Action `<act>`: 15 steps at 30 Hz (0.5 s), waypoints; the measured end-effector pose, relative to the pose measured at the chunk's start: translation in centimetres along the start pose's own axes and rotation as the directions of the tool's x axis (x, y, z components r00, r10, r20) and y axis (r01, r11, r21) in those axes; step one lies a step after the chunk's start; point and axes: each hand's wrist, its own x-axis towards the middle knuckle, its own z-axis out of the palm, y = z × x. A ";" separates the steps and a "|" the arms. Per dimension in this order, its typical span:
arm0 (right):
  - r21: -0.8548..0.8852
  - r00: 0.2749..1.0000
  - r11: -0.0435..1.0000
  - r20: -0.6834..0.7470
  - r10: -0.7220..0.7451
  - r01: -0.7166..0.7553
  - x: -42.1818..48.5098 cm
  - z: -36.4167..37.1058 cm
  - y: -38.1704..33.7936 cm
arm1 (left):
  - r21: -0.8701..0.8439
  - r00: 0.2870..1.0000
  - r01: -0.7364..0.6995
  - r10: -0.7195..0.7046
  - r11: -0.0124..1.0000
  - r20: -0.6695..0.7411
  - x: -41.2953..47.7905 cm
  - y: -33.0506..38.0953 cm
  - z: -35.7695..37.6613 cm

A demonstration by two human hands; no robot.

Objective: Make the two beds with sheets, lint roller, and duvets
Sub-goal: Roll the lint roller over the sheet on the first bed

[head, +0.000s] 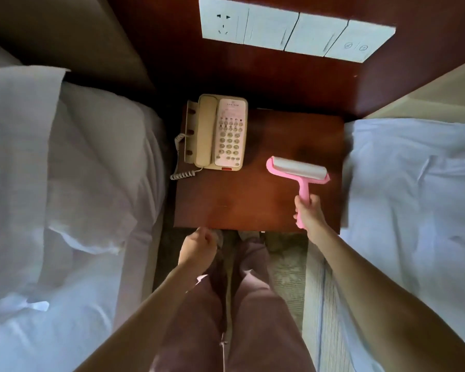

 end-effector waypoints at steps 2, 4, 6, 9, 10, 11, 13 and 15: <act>-0.062 0.999 0.997 0.021 -0.035 0.036 1.7 -0.1 0.1 | 0.038 1.000 0.016 -0.015 0.999 -0.020 1.1 0.2 0.2; -0.125 0.998 0.991 0.030 -0.046 0.050 3.1 -0.1 0.7 | 0.037 0.999 0.035 -0.034 0.999 -0.035 1.8 0.4 0.4; -0.167 0.999 0.985 0.036 -0.033 0.038 4.3 -0.2 1.4 | 0.046 0.998 0.045 -0.042 0.998 -0.055 2.3 0.6 0.7; -0.210 0.999 0.978 0.042 0.008 0.001 5.5 -0.4 2.6 | 0.058 0.996 0.067 -0.064 0.996 -0.056 2.6 1.2 1.5; -0.229 0.999 0.973 0.044 0.020 -0.010 5.8 -0.4 2.9 | 0.057 0.996 0.074 -0.072 0.996 -0.051 2.5 1.5 1.8; -0.252 0.998 0.968 0.048 0.035 -0.022 6.1 -0.5 3.1 | 0.052 0.996 0.078 -0.075 0.996 -0.049 2.5 1.9 2.1; -0.304 0.995 0.950 0.060 0.085 -0.063 6.5 -0.8 3.3 | 0.049 0.996 0.083 -0.081 0.995 -0.043 2.3 2.5 2.7; -0.338 0.982 0.932 0.088 0.167 -0.128 7.0 -1.3 3.3 | 0.055 0.996 0.088 -0.086 0.995 -0.034 1.9 3.1 3.3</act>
